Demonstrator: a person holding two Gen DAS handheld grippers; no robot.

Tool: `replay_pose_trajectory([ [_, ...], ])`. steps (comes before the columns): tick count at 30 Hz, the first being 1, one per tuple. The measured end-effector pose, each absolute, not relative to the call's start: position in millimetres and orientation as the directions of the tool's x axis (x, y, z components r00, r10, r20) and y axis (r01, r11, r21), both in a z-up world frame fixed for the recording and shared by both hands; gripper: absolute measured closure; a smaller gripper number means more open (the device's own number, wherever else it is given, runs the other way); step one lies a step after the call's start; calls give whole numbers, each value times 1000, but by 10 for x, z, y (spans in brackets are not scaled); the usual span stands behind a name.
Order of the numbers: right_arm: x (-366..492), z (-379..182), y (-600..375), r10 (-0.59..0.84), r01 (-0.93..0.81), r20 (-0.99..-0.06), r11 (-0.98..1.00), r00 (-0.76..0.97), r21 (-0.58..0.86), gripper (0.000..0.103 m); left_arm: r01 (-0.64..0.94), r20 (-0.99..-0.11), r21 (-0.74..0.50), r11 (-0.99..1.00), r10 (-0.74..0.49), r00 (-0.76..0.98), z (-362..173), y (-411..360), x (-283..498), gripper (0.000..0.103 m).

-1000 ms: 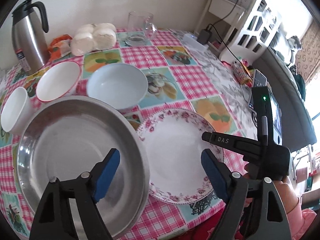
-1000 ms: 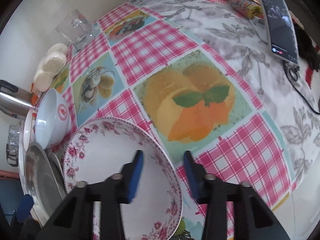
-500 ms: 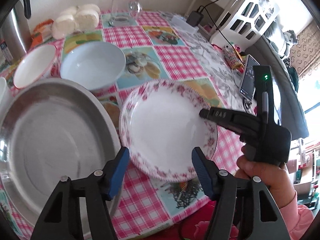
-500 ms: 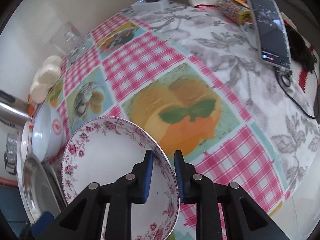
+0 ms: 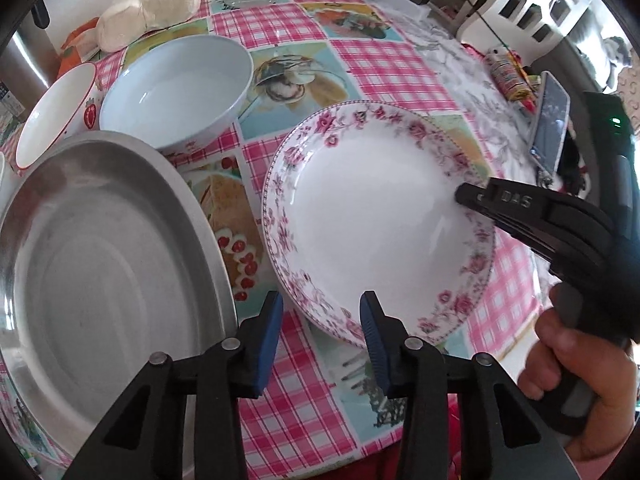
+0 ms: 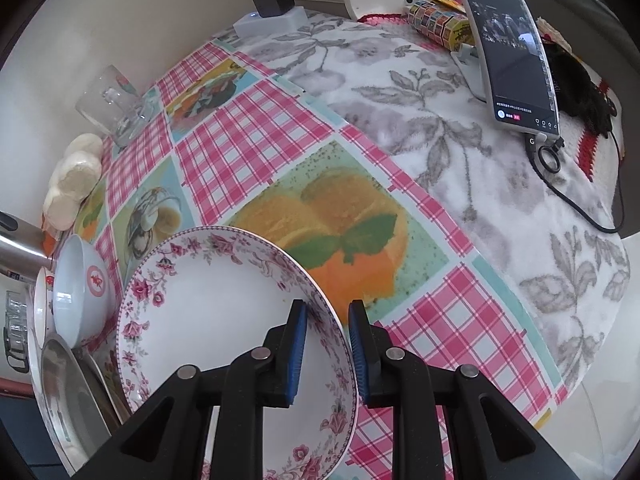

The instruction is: Organize plates and bowls

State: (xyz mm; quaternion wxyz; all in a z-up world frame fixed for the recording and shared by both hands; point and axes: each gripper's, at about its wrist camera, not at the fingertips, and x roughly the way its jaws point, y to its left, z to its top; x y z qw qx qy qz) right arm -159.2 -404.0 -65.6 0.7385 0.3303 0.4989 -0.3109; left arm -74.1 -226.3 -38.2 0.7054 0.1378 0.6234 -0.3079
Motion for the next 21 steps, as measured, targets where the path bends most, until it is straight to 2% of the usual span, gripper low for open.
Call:
replay_pose_trajectory([
  [8,-1557,-664,-4083,-147,791,-939,588,311,170,80,589,-971,-146,795,-230,70,-423,-2404,-533,63],
  [13,-1538,-670,-4094,-150,789,-938,591,312,168,80,556,-971,-152,817,-227,69,-521,-2477,-320,72],
  [21,-1556,-682,-4105,-135,794,-937,578,323,191,79,515,-965,-194,835,-257,54,-590,-2539,-86,77],
])
